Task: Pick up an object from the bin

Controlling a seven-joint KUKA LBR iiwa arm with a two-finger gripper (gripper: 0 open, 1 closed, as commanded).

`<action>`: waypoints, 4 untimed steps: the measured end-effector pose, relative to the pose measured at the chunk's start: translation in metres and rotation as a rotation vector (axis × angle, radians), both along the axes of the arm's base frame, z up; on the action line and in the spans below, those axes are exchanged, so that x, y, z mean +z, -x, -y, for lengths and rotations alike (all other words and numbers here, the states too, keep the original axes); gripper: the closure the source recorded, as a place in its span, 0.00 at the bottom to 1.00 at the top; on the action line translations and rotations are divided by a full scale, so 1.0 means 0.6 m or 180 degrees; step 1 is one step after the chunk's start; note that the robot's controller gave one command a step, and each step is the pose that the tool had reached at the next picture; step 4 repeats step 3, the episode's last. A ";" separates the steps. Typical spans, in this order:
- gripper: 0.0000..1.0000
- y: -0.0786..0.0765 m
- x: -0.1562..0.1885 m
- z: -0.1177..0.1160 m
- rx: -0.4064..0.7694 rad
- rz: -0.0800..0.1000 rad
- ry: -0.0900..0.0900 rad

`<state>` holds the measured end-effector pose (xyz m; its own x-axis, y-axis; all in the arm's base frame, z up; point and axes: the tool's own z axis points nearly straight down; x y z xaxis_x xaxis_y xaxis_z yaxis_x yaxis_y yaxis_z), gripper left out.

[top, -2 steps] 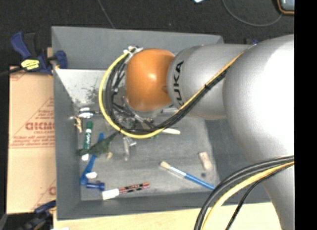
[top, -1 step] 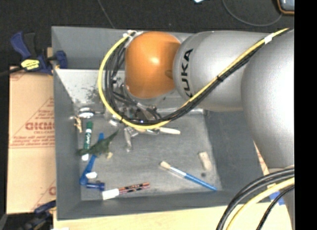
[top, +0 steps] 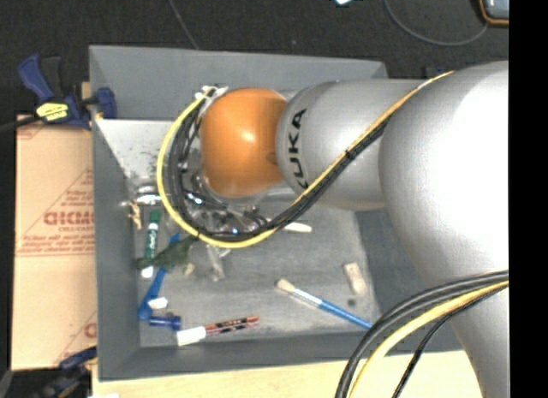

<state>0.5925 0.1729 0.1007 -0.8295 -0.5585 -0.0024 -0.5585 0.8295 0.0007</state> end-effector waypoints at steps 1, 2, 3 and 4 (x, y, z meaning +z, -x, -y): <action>0.00 -0.017 -0.048 0.023 0.0515 0.0034 -0.0006; 1.00 -0.010 -0.047 -0.018 0.0769 0.0030 -0.0006; 1.00 -0.009 -0.047 -0.018 0.0767 0.0029 -0.0009; 1.00 -0.009 -0.047 -0.018 0.0767 0.0029 -0.0009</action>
Offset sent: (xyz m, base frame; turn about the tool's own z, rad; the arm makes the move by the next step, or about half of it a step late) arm 0.0032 0.0113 -0.0307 -0.2482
